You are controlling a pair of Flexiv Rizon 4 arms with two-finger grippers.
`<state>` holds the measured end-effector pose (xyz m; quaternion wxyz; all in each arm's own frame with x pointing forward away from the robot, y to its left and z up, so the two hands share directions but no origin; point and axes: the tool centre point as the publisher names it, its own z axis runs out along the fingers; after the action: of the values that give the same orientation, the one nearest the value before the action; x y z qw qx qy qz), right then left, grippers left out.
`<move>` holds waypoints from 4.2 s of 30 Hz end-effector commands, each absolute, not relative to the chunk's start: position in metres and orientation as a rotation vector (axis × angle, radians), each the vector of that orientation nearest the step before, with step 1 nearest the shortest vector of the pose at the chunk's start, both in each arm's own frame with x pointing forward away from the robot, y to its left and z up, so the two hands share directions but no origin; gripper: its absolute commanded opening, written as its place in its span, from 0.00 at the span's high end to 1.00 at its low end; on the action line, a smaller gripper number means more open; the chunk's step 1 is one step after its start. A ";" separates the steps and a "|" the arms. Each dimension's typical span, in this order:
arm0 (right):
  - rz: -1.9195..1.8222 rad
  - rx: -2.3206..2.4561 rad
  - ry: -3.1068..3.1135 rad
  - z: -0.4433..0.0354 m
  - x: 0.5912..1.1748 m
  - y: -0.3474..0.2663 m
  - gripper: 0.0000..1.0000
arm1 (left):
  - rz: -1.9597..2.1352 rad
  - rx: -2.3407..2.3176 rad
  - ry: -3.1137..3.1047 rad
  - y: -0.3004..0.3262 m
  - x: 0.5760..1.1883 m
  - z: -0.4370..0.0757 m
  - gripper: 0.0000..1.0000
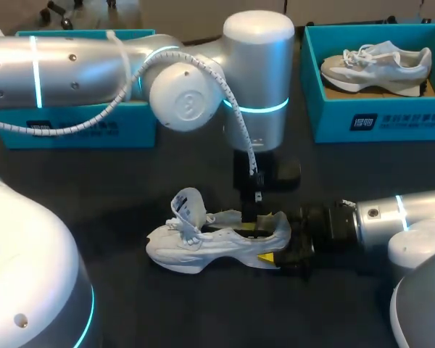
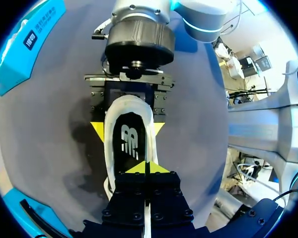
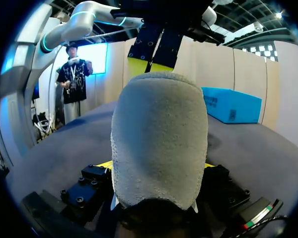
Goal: Take the shoe out of the shoebox, open the shoe tongue, remove and reinsert the insole, then place the shoe into the shoebox
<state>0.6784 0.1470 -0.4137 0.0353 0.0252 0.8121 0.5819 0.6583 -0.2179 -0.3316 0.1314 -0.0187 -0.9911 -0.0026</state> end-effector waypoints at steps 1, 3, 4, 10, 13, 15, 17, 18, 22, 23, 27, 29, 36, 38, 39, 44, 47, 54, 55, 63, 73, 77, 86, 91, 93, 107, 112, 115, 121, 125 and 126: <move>1.780 0.080 2.500 -0.414 0.678 0.148 1.00 | 0.001 -0.054 -2.878 -0.215 0.655 -0.338 1.00; 1.780 0.080 2.500 -0.414 0.678 0.148 1.00 | 0.009 -0.052 -2.887 -0.214 0.654 -0.341 1.00; 1.780 0.080 2.500 -0.414 0.678 0.148 1.00 | 0.010 -0.051 -2.889 -0.214 0.654 -0.343 1.00; 1.780 0.080 2.500 -0.414 0.678 0.148 1.00 | 0.033 -0.034 -2.891 -0.211 0.656 -0.354 1.00; 1.780 0.080 2.500 -0.414 0.678 0.148 1.00 | 0.036 -0.014 -2.883 -0.208 0.657 -0.356 1.00; 1.780 0.080 2.500 -0.414 0.678 0.148 1.00 | 0.043 -0.002 -2.887 -0.206 0.658 -0.353 1.00; 1.780 0.080 2.500 -0.414 0.678 0.148 1.00 | 0.043 -0.002 -2.887 -0.206 0.658 -0.353 1.00; 1.780 0.080 2.500 -0.414 0.678 0.148 1.00 | 0.043 -0.002 -2.887 -0.206 0.658 -0.353 1.00; 1.780 0.080 2.500 -0.414 0.678 0.148 1.00 | 0.043 -0.002 -2.887 -0.206 0.658 -0.353 1.00; 1.780 0.080 2.500 -0.414 0.678 0.148 1.00 | 0.043 -0.002 -2.887 -0.206 0.658 -0.353 1.00; 1.780 0.080 2.500 -0.414 0.678 0.148 1.00 | 0.037 -0.015 -2.898 -0.207 0.657 -0.355 1.00; 1.780 0.080 2.500 -0.414 0.678 0.148 1.00 | 0.036 -0.015 -2.907 -0.207 0.657 -0.360 1.00; 1.780 0.080 2.500 -0.414 0.678 0.148 1.00 | 0.000 -0.003 -2.866 -0.206 0.664 -0.383 1.00; 1.780 0.080 2.500 -0.414 0.678 0.148 1.00 | -0.003 -0.005 -2.864 -0.205 0.664 -0.387 1.00; 1.780 0.080 2.500 -0.414 0.678 0.148 1.00 | -0.015 -0.002 -2.852 -0.204 0.664 -0.390 1.00; 1.780 0.080 2.500 -0.414 0.678 0.148 1.00 | -0.031 -0.031 -2.831 -0.199 0.657 -0.397 1.00; 1.780 0.080 2.500 -0.414 0.678 0.148 1.00 | -0.038 -0.052 -2.826 -0.195 0.651 -0.399 1.00; 1.780 0.080 2.500 -0.414 0.678 0.148 1.00 | -0.027 -0.081 -2.835 -0.187 0.643 -0.397 1.00; 1.780 0.080 2.500 -0.414 0.678 0.148 1.00 | -0.024 -0.083 -2.844 -0.186 0.642 -0.397 1.00; 1.780 0.080 2.500 -0.414 0.678 0.148 1.00 | -0.019 -0.085 -2.875 -0.182 0.640 -0.400 1.00; 1.780 0.080 2.500 -0.414 0.678 0.148 1.00 | 0.006 -0.092 -2.958 -0.183 0.640 -0.409 0.68; 1.780 0.080 2.500 -0.414 0.678 0.148 1.00 | 0.002 -0.102 -3.009 -0.185 0.642 -0.417 0.64; 1.780 0.080 2.500 -0.414 0.678 0.148 1.00 | -0.001 -0.070 -3.119 -0.192 0.650 -0.429 0.69; 1.780 0.080 2.500 -0.414 0.678 0.148 1.00 | -0.007 -0.031 -3.121 -0.193 0.659 -0.428 0.71; 1.780 0.080 2.500 -0.414 0.678 0.148 1.00 | -0.004 -0.017 -3.122 -0.193 0.663 -0.427 0.73; 1.780 0.080 2.500 -0.414 0.678 0.148 1.00 | -0.042 0.056 -3.122 -0.193 0.682 -0.426 0.81; 1.780 0.080 2.500 -0.414 0.678 0.148 1.00 | -0.044 0.063 -3.111 -0.192 0.686 -0.423 0.81; 1.780 0.080 2.500 -0.414 0.678 0.148 1.00 | -0.060 0.054 -3.086 -0.192 0.687 -0.425 0.81; 1.780 0.080 2.500 -0.414 0.678 0.148 1.00 | -0.065 0.029 -3.033 -0.189 0.689 -0.421 0.80; 1.780 0.080 2.500 -0.414 0.678 0.148 1.00 | -0.070 0.037 -3.042 -0.188 0.691 -0.420 0.80; 1.780 0.080 2.500 -0.414 0.678 0.148 1.00 | -0.074 0.038 -3.045 -0.188 0.691 -0.421 0.80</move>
<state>0.6820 0.1456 -0.4147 0.0364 0.0263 0.8122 0.5816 0.6680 -0.1847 -0.4088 0.0531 0.0109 -0.9983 -0.0220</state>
